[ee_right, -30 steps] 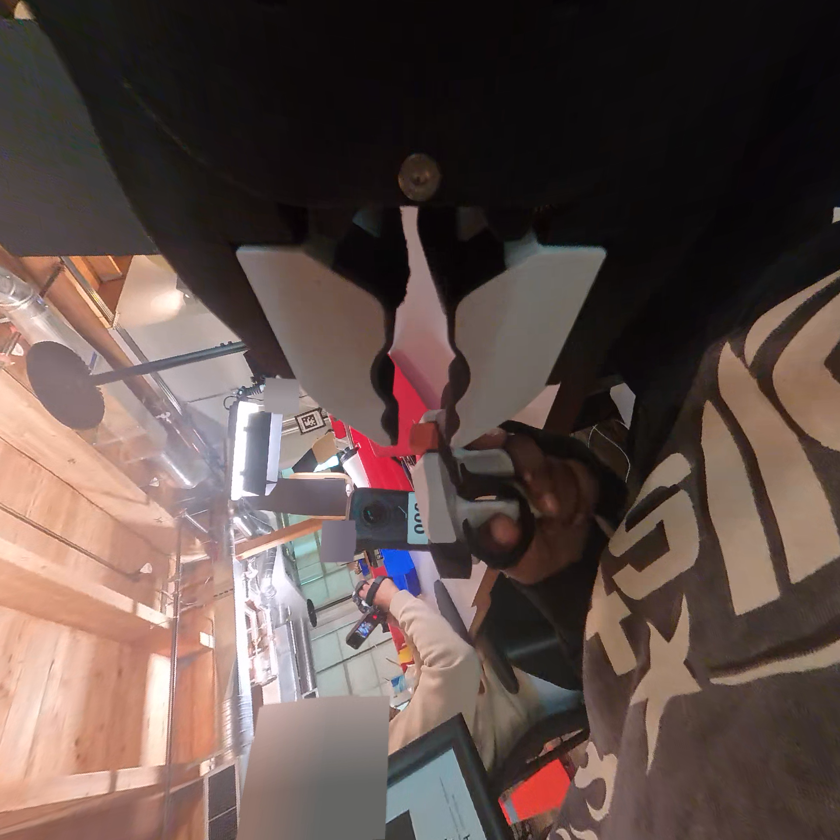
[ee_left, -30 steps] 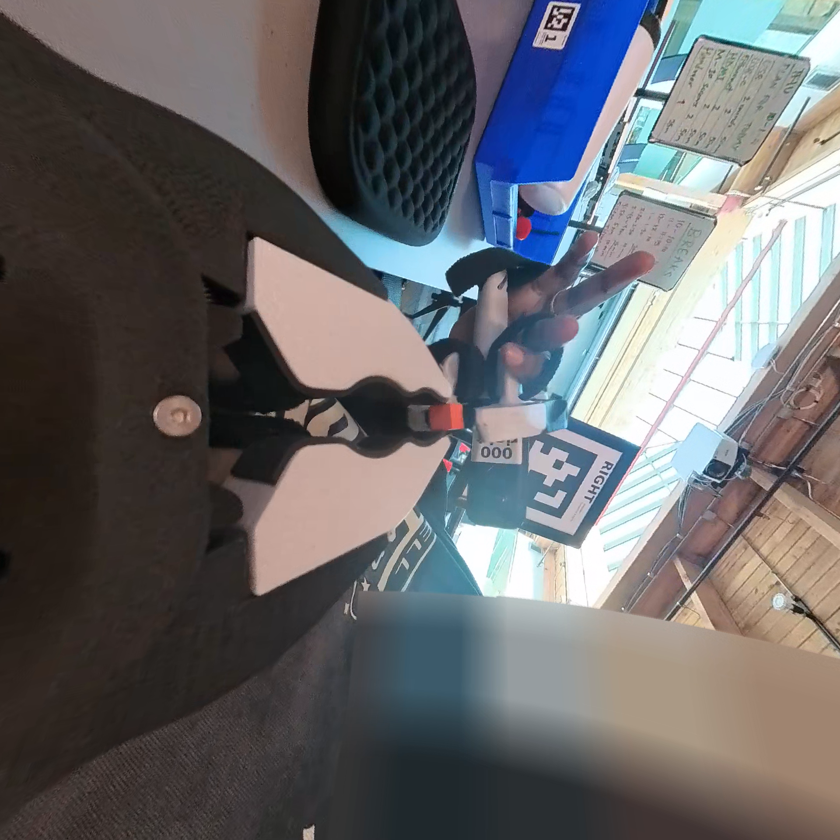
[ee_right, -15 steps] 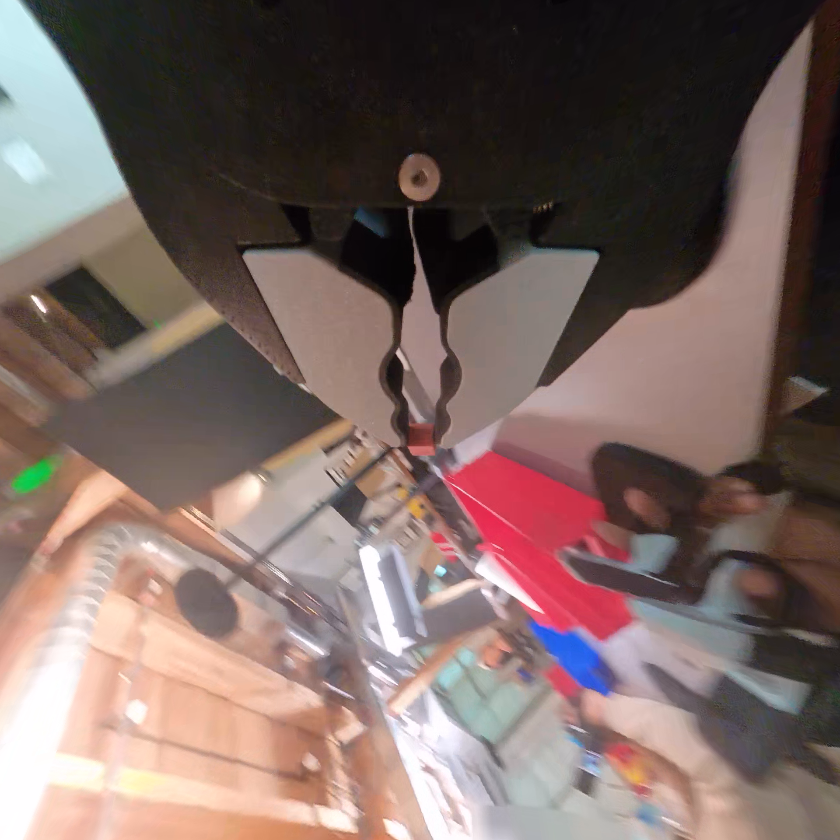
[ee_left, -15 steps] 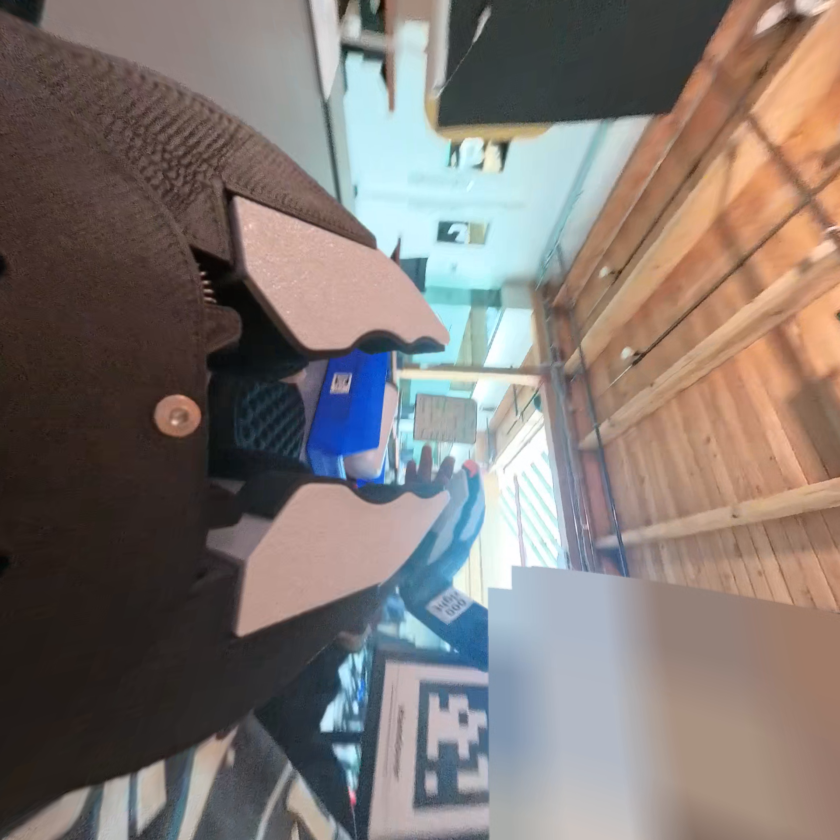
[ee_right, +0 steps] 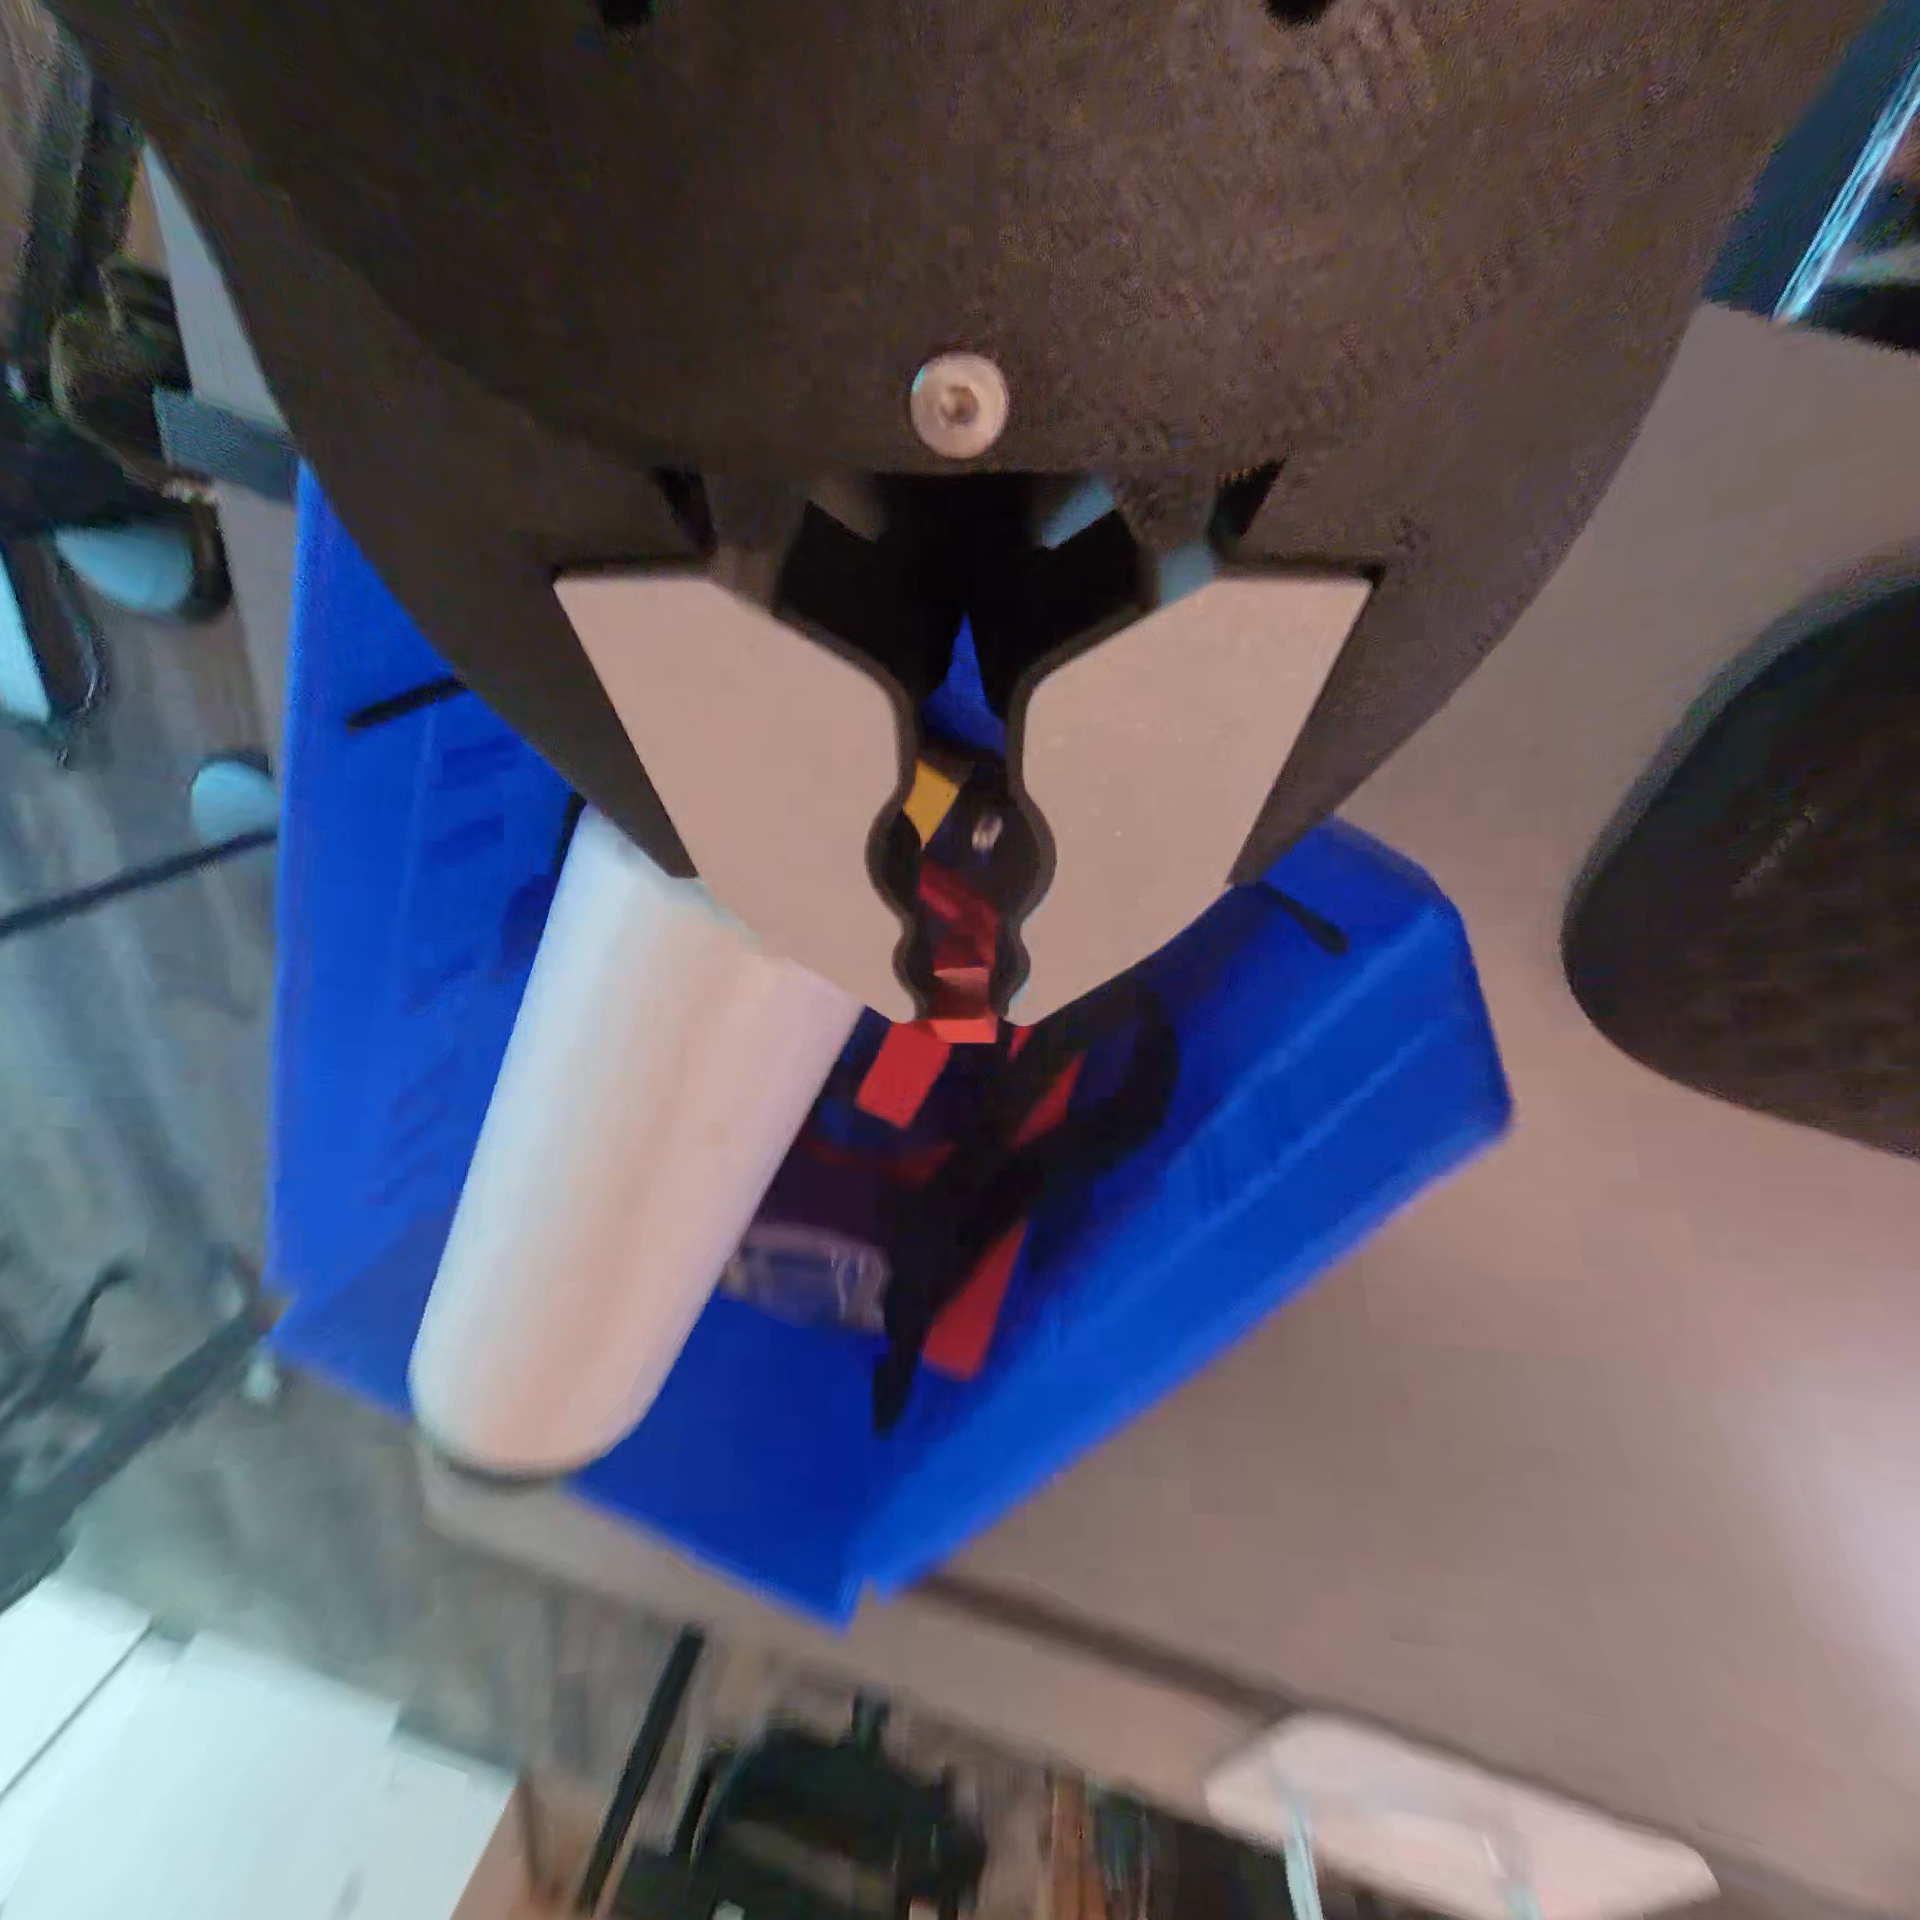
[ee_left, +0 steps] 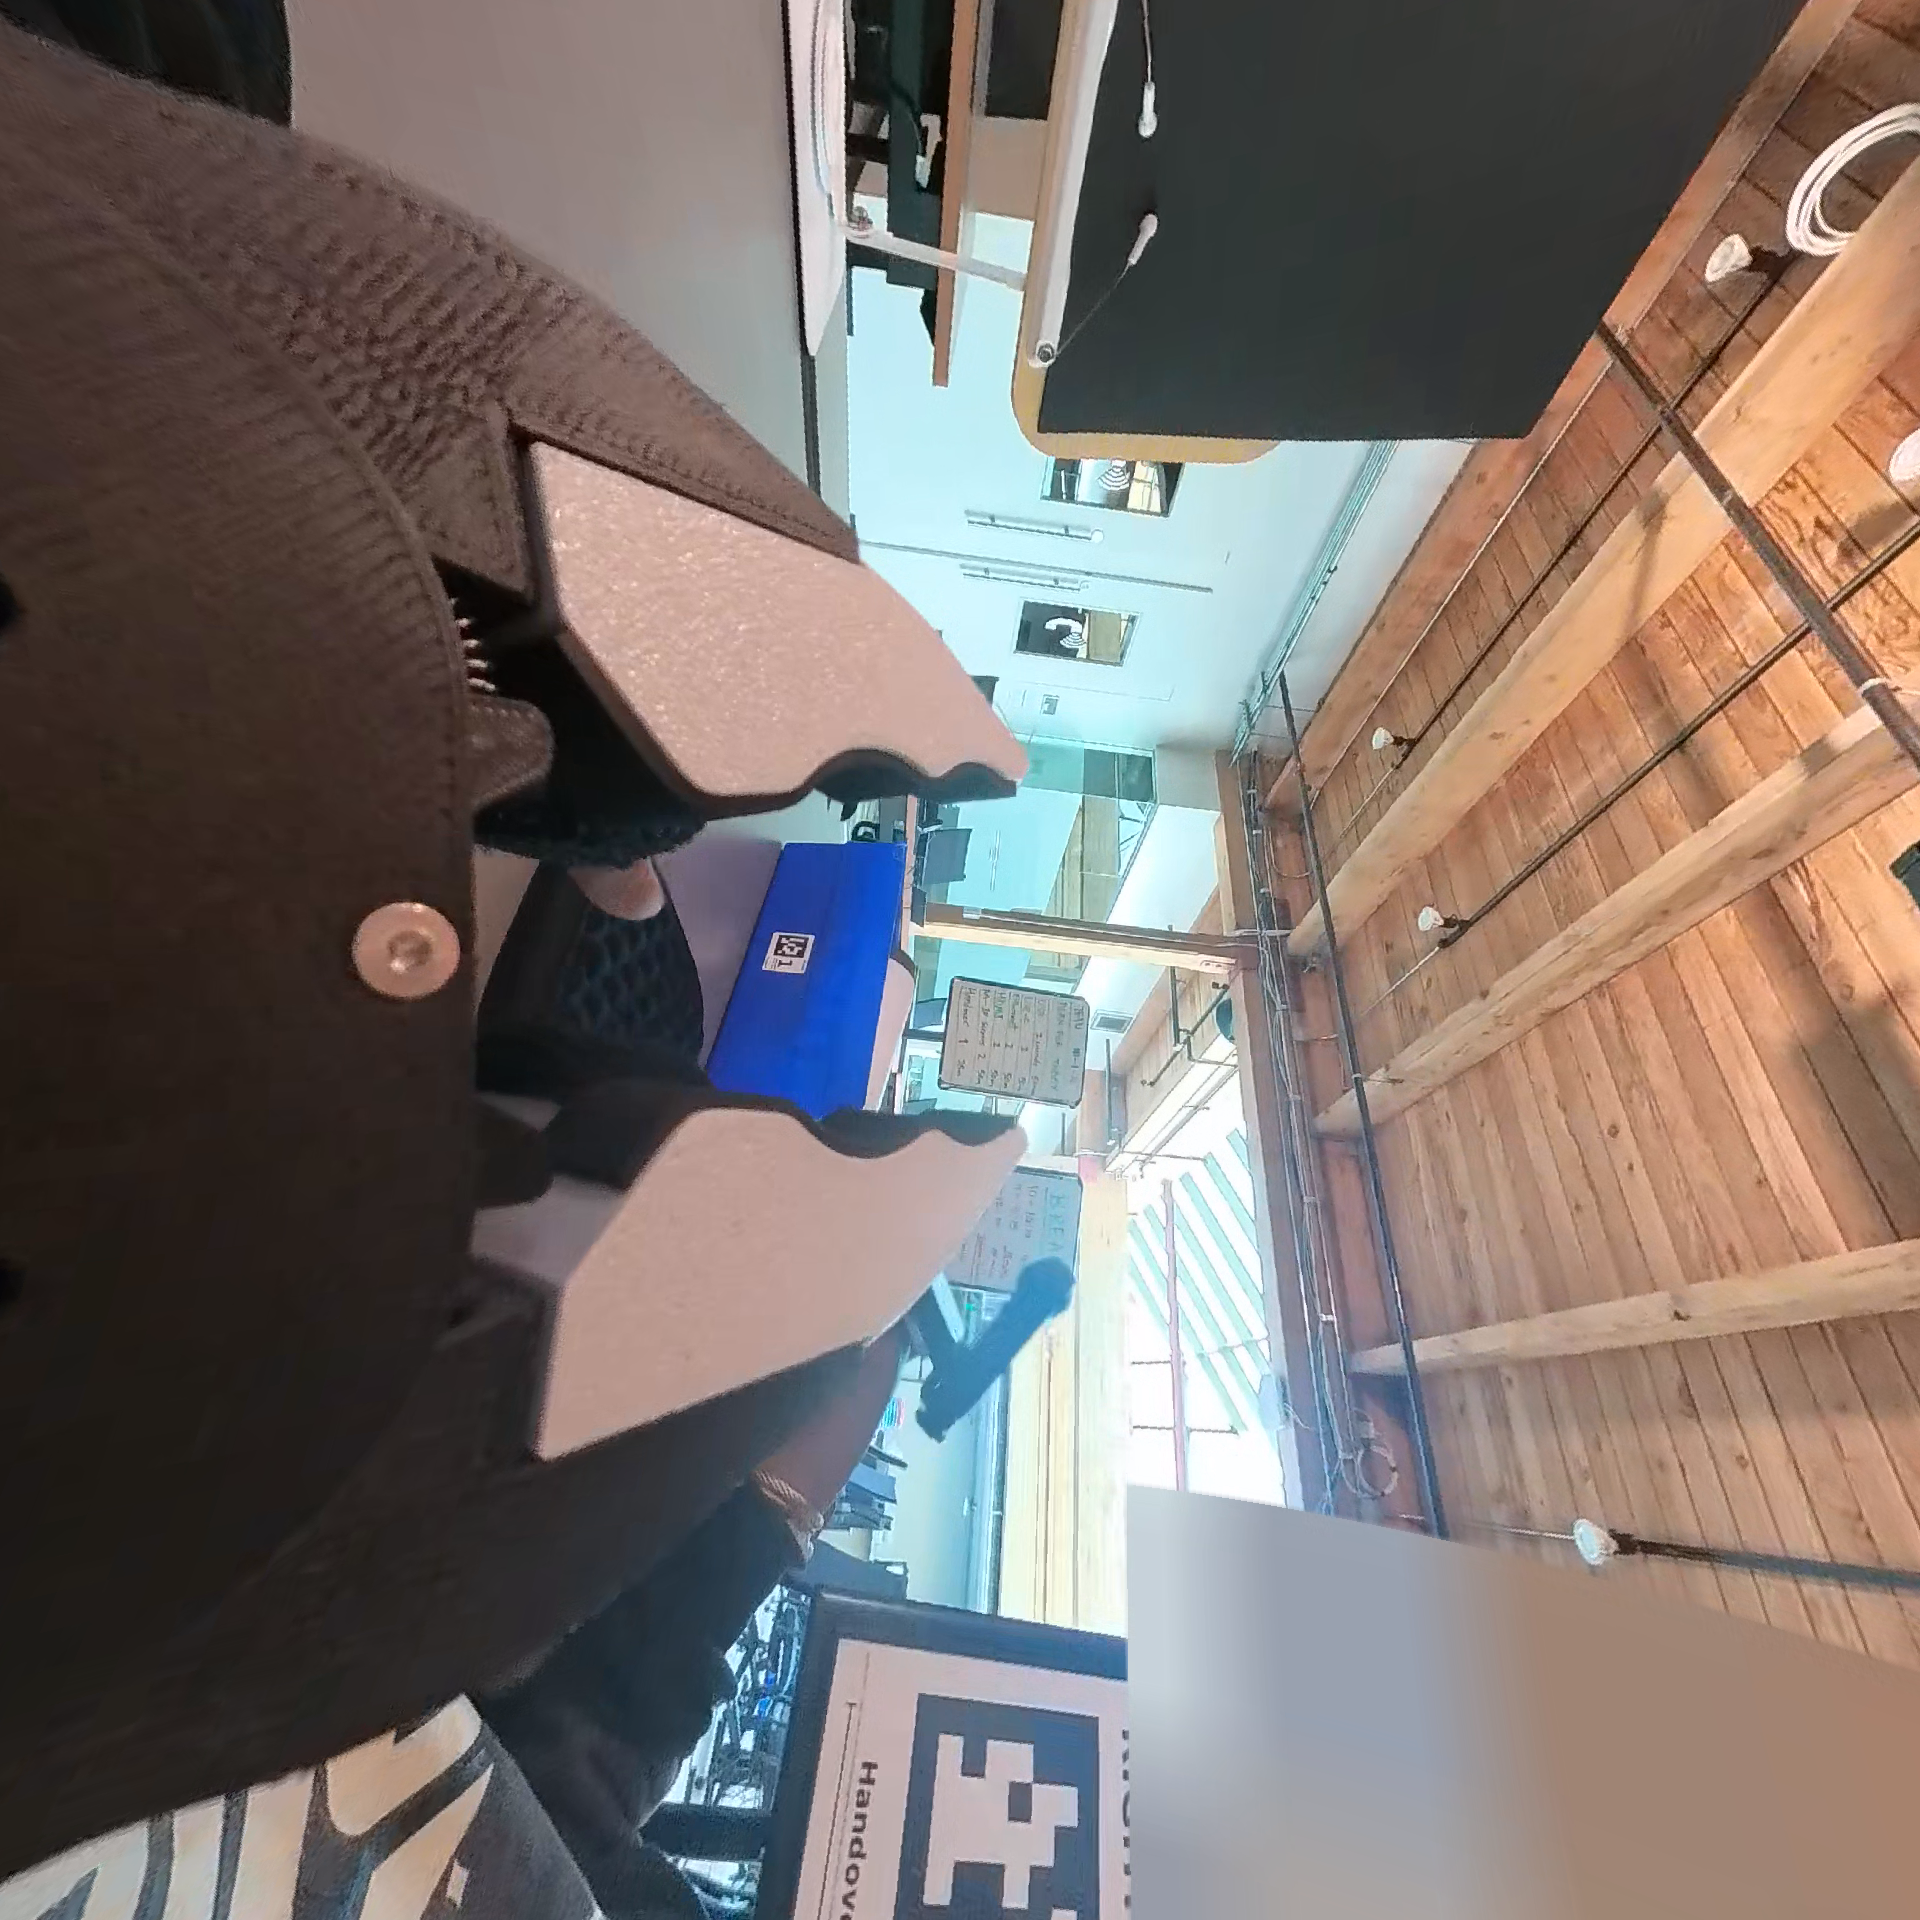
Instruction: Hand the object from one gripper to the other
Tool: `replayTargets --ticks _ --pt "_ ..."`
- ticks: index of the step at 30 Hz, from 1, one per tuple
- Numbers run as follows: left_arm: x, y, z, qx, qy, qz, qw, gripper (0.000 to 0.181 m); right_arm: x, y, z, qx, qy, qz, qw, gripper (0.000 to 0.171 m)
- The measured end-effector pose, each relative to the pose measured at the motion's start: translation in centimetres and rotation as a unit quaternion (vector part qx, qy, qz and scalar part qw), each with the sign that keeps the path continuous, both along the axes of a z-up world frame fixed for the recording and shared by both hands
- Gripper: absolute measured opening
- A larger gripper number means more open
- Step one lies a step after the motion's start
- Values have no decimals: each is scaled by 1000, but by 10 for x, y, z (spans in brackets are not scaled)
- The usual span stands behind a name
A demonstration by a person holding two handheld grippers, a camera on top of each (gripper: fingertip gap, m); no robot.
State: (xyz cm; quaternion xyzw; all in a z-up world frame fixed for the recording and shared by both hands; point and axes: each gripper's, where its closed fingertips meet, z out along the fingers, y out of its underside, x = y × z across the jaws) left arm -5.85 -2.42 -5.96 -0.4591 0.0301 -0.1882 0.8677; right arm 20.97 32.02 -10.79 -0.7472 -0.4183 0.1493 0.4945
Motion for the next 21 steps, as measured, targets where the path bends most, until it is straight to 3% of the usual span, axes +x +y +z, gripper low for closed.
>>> replayTargets --ticks 6,21 --pt "0 1 -1 -5 -1 -1 1000 57 16 1 -37 -80 -80 -25 993 12" --pt "2 1 0 -6 2 -6 1000 57 31 8 -58 -114 -119 -72 984 12"
